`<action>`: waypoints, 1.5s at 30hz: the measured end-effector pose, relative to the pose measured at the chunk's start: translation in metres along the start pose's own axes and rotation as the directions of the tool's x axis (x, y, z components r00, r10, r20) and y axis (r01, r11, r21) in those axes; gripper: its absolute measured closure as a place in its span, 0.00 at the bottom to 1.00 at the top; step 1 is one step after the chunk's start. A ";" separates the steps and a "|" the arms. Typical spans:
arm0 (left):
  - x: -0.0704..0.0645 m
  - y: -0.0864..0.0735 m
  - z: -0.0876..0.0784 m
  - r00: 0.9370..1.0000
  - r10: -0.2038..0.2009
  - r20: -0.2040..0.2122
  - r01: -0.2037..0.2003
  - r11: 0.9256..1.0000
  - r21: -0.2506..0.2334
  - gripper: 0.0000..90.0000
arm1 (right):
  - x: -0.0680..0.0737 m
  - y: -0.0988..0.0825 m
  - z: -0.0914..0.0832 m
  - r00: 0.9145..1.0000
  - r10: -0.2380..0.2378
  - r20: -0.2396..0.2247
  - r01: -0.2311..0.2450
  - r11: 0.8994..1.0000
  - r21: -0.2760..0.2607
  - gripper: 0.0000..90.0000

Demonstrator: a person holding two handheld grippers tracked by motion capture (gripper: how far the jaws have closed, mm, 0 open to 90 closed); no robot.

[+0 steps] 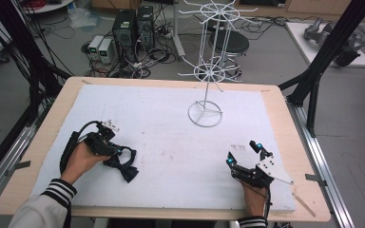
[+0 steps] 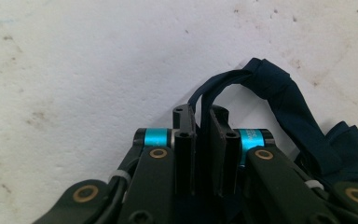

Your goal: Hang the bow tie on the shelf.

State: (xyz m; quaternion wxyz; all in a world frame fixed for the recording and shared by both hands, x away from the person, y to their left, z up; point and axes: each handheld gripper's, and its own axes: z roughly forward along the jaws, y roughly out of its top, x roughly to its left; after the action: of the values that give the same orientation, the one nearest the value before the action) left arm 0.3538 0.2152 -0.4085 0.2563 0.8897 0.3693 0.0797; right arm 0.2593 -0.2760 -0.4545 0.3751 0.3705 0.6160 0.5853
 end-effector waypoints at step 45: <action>-0.032 0.023 -0.042 0.997 0.073 0.031 -0.044 0.830 -0.556 0.98 | 0.000 0.000 0.000 1.000 0.000 -0.001 0.000 1.000 -0.002 0.11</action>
State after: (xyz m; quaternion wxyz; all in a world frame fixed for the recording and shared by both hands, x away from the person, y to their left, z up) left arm 0.3313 0.1956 -0.3586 0.5100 0.7898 0.2962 0.1685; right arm 0.2592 -0.2763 -0.4546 0.3753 0.3695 0.6156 0.5862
